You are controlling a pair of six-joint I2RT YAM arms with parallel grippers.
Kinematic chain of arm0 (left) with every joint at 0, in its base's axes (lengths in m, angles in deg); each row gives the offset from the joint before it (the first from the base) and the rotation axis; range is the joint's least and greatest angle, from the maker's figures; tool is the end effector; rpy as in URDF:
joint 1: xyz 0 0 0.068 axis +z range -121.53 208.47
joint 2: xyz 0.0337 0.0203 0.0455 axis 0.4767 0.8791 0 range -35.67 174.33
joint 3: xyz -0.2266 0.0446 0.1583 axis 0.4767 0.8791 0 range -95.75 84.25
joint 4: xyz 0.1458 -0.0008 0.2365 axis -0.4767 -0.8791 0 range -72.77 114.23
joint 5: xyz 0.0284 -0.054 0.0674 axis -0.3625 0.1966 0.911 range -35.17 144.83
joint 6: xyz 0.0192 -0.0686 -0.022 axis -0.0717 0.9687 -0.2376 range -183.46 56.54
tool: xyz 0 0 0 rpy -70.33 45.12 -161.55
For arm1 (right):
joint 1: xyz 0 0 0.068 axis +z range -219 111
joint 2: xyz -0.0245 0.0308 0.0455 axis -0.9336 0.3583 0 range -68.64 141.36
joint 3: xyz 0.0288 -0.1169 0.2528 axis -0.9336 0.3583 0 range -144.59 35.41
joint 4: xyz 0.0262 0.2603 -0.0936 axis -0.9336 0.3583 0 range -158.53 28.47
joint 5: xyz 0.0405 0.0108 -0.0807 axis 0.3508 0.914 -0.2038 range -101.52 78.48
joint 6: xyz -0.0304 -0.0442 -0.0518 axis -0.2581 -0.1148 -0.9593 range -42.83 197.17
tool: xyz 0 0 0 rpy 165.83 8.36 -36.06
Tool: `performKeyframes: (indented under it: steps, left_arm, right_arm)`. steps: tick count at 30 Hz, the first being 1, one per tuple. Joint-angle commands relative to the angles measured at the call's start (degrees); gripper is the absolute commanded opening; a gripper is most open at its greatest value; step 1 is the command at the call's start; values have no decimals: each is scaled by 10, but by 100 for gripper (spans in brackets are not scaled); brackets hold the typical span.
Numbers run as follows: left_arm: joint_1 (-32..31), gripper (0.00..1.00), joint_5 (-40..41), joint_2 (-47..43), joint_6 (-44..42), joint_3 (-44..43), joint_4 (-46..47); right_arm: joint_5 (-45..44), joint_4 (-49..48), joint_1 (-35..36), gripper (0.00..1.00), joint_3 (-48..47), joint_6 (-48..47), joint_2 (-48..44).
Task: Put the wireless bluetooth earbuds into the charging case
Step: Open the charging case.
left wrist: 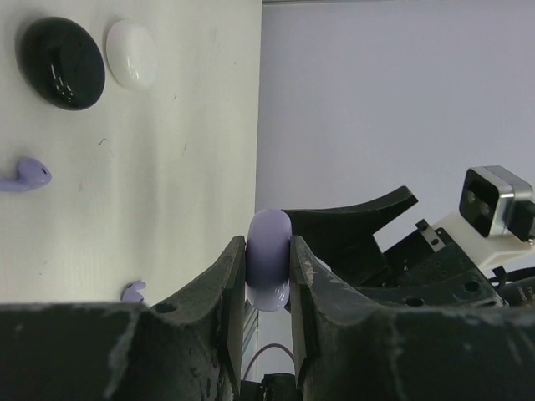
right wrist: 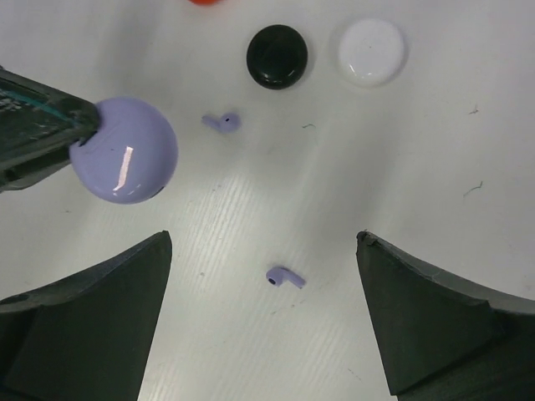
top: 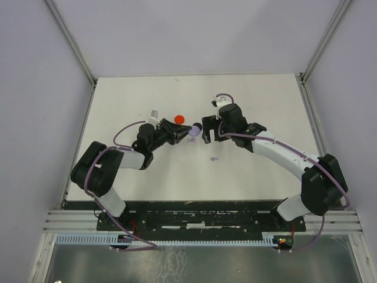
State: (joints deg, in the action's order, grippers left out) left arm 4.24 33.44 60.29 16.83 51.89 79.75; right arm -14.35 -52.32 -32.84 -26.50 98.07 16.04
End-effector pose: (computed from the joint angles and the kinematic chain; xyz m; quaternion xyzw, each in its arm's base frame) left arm 0.3095 -0.1643 0.1565 -0.2414 0.7122 -0.5952 0.2835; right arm 0.2974 0.2136 0.2517 -0.1093 0.8957 0.1862 0.3888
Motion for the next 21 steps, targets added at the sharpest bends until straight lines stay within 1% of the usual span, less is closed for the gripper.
performKeyframes:
  steps: [1, 6, 12, 21]
  left_arm:
    - [-1, 3, 1, -30, -34, 1, 6]
    - [-4, 3, -3, -41, -45, 7, -10]
    - [-10, 3, 2, -61, -76, 7, -55]
    - [-21, 3, 0, -58, -88, -6, -67]
  right_arm:
    - [-46, -3, 1, 99, -38, -18, 6]
    - [-43, -6, 0, 99, -44, -17, 17]
    - [-41, -7, 2, 99, -49, -12, 14]
    - [-27, -19, 5, 99, -52, -8, 38]
